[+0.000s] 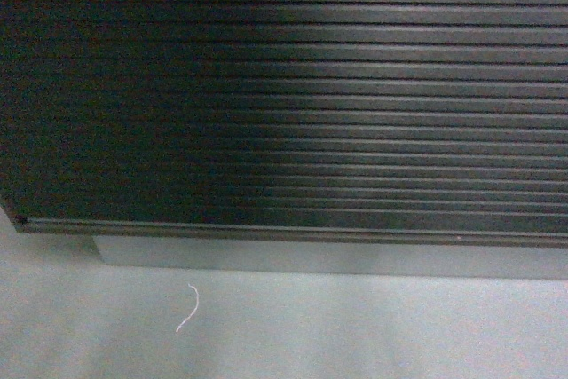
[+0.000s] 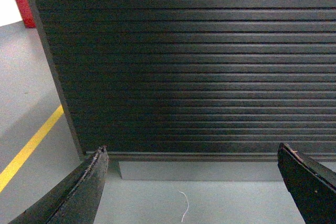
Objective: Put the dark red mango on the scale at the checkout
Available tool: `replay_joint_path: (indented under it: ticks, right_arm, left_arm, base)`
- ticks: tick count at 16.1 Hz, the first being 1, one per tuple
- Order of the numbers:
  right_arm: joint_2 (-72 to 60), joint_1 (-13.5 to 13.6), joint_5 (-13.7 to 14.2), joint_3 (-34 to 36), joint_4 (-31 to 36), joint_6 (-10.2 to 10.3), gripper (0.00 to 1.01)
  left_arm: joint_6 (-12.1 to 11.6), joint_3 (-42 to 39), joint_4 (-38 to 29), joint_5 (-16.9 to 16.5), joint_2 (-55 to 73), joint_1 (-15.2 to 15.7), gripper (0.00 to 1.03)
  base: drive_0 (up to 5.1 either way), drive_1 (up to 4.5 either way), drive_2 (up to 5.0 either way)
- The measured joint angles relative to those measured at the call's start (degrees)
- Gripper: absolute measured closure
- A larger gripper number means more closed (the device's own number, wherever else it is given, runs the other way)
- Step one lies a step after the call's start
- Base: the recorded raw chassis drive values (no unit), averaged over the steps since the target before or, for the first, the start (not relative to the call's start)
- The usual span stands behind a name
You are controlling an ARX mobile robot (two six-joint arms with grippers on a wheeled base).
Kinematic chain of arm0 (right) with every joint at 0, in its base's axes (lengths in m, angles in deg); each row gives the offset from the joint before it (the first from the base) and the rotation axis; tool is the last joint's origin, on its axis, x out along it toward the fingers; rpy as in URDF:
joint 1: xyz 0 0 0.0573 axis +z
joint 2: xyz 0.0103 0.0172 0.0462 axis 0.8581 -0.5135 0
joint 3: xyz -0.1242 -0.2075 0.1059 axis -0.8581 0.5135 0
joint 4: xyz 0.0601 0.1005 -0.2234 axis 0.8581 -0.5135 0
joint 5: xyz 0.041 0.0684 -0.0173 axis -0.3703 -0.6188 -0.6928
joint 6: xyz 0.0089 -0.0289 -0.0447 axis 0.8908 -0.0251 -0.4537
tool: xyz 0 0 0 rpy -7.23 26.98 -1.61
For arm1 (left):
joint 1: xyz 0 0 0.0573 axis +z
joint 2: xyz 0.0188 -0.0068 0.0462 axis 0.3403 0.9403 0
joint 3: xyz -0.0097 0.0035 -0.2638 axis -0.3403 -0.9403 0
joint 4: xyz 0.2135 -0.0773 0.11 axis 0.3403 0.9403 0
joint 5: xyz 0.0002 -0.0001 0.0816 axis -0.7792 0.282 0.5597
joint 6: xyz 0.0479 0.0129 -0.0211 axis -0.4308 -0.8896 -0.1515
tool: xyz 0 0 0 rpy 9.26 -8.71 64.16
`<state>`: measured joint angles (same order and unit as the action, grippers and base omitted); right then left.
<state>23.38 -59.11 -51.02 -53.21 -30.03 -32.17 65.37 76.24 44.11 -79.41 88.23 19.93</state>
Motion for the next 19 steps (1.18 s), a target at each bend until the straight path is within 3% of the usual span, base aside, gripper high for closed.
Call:
replay_joint_path:
  ticks: [14, 19]
  right_arm:
    - [0.0, 0.0, 0.0, 0.0, -0.1, 0.0, 0.03]
    - [0.0, 0.0, 0.0, 0.0, -0.2, 0.0, 0.03]
  left_arm:
    - [0.0, 0.0, 0.0, 0.0, 0.0, 0.0, 0.05]
    - [0.0, 0.0, 0.0, 0.0, 0.0, 0.0, 0.05]
  base:
    - [0.0, 4.19, -4.1]
    - [0.0, 0.00, 0.0]
